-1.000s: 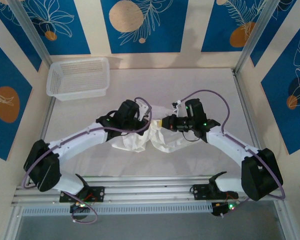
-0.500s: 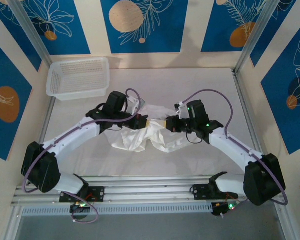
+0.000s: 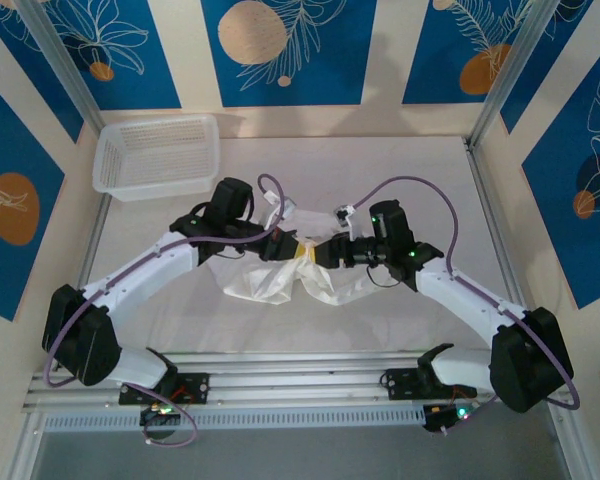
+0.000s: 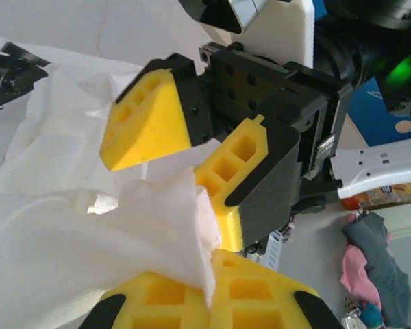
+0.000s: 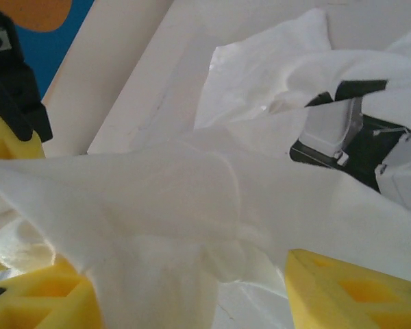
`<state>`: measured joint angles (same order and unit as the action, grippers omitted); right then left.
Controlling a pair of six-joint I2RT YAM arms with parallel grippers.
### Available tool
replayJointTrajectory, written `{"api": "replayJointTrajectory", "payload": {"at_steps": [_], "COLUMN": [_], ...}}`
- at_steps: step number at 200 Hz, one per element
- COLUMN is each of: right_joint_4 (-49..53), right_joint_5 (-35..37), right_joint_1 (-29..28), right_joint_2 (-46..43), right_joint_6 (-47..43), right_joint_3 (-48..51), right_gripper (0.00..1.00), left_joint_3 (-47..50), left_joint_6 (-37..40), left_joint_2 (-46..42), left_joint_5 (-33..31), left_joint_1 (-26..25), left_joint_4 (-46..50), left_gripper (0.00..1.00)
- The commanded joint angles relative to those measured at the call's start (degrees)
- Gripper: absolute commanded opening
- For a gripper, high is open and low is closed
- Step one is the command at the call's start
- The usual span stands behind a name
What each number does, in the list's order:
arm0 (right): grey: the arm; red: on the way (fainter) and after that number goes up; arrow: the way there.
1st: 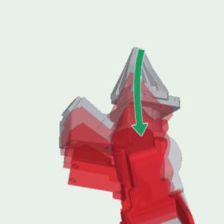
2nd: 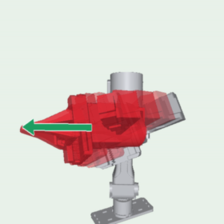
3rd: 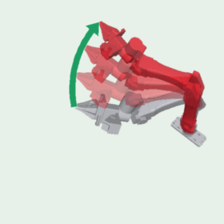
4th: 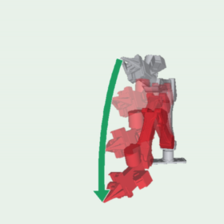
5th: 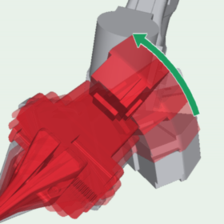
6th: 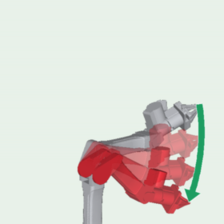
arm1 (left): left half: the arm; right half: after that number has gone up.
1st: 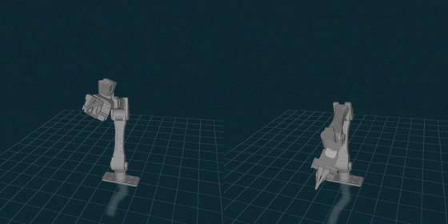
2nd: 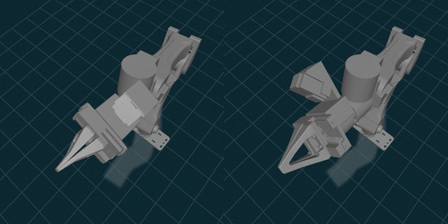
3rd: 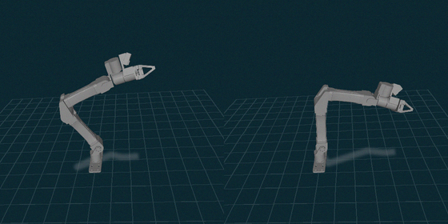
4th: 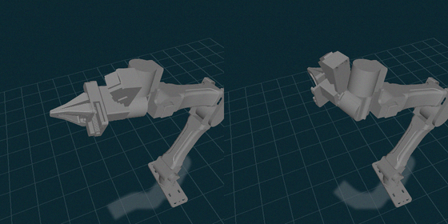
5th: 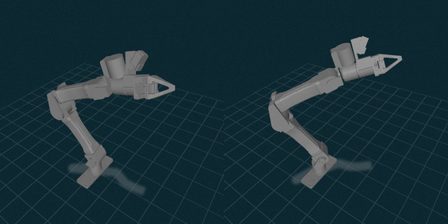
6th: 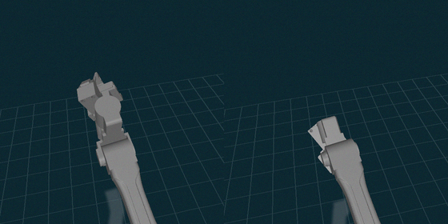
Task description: Fold the inside-out t-shirt
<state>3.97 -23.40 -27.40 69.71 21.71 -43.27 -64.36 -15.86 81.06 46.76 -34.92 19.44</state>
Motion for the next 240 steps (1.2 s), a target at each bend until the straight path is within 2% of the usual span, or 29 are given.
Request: {"api": "replayJointTrajectory", "payload": {"at_steps": [1, 15, 37, 50, 60, 73, 92, 107, 125, 143, 165, 182, 189, 197, 206, 214, 229, 240], "right_joint_4": [3.32, 6.26, 6.4, 4.93, 3.87, 4.56, 4.98, 3.89, 2.37, 1.83, 2.13, 2.49, 2.69, 2.94, 3.6, 4.32, 5.36, 5.82], "right_joint_5": [-0.11, -0.97, -3.51, -3.17, -2.6, -1.79, -1.17, -3.7, -4.62, -2.34, -1.09, -1.08, -0.82, -0.33, 0.86, 2.12, 3.0, 3.03], "right_joint_1": [-0.29, -0.75, -1.34, -1.18, -0.93, -0.43, -0.01, -0.72, -2.2, -3.12, -3.25, -3.36, -3.36, -3.45, -3.45, -3.54, -3.54, -3.63], "right_joint_2": [1.37, 3.9, 6.8, 6.8, 6.15, 4.96, 2.78, 1.94, 1.58, 1.71, 2.26, 2.63, 2.86, 3.06, 3.3, 3.56, 4.02, 4.34], "right_joint_6": [-9.66, -11.58, -9.23, -6.7, -4.86, -3.61, -2.73, -1.91, -0.78, 0.7, 1.82, 1.84, 2.0, 2.15, 2.59, 3.14, 3.2, 3.31], "right_joint_3": [-4.48, -7.68, -10.01, -9.39, -8.58, -8.58, -8.3, -8.04, -7.57, -7.55, -8.43, -9.33, -9.63, -9.89, -10.2, -10.58, -11.18, -11.39], "right_gripper": [0.6, 0.53, 0.18, 0.0, 0.0, 0.0, 0.0, 0.0, 0.0, 0.0, 0.0, 0.0, 0.0, 0.0, 0.0, 0.0, 0.0, 0.0], "left_joint_3": [-2.46, -2.85, -2.77, -1.91, -1.27, -0.49, 1.47, 1.57, 1.92, 3.66, 3.98, 2.96, 3.45, 4.74, 6.21, 6.61, 5.5, 5.22], "left_joint_6": [4.81, 6.1, 7.57, 6.91, 6.26, 4.73, 3.22, 3.96, 3.33, 1.61, -0.46, -3.01, -3.76, -4.79, -5.66, -5.03, -2.68, -3.29], "left_joint_2": [-0.86, -0.98, -1.61, -2.44, -2.89, -3.69, -5.65, -5.99, -6.97, -8.63, -8.58, -6.7, -6.02, -5.94, -6.07, -5.92, -5.65, -5.86], "left_joint_5": [3.69, 3.71, -1.78, -12.49, -18.01, -21.09, -23.38, -19.82, -12.29, -6.25, -4.98, -13.85, -14.19, -14.17, -14.82, -15.49, -22.92, -31.58], "left_joint_1": [-0.5, -0.59, -0.53, 0.01, 1.25, 3.81, 6.56, 7.4, 7.36, 6.78, 4.23, 1.27, 0.39, -0.66, -2.06, -3.53, -6.61, -7.83], "left_joint_4": [2.98, 4.1, 6.46, 8.3, 9.54, 10.26, 9.29, 8.87, 5.97, 0.84, -2.5, -0.56, -1.97, -4.97, -8.12, -9.02, -5.55, -3.65], "left_gripper": [0.0, 0.0, 0.0, 0.03, 0.04, 0.09, 0.12, 0.19, 0.31, 0.34, 0.38, 0.45, 0.51, 0.65, 0.86, 0.97, 0.99, 0.99]}}
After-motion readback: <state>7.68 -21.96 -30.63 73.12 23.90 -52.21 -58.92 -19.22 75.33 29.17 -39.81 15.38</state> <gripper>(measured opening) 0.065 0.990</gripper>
